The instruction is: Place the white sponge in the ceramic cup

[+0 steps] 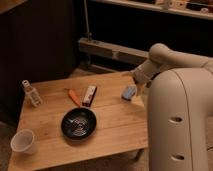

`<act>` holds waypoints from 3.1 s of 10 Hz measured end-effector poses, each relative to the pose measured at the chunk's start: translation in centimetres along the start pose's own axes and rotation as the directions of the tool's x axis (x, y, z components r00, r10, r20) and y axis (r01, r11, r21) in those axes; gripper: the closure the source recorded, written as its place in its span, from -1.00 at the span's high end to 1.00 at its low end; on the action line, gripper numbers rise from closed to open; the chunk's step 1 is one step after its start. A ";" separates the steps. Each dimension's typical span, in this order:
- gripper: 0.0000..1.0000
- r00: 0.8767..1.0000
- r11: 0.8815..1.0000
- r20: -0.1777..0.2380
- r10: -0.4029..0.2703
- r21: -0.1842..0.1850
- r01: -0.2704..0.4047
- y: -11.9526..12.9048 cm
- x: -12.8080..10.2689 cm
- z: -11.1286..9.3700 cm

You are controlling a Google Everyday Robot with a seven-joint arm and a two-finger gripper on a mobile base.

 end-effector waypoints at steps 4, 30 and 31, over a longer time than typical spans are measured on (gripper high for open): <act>0.60 1.000 1.000 0.000 0.001 0.000 -0.001 -0.1 -0.1 0.0; 0.60 0.912 0.937 0.216 -0.348 0.037 0.348 3.4 -3.8 1.3; 0.60 0.911 0.925 0.163 -0.379 0.036 0.378 3.2 -4.1 3.7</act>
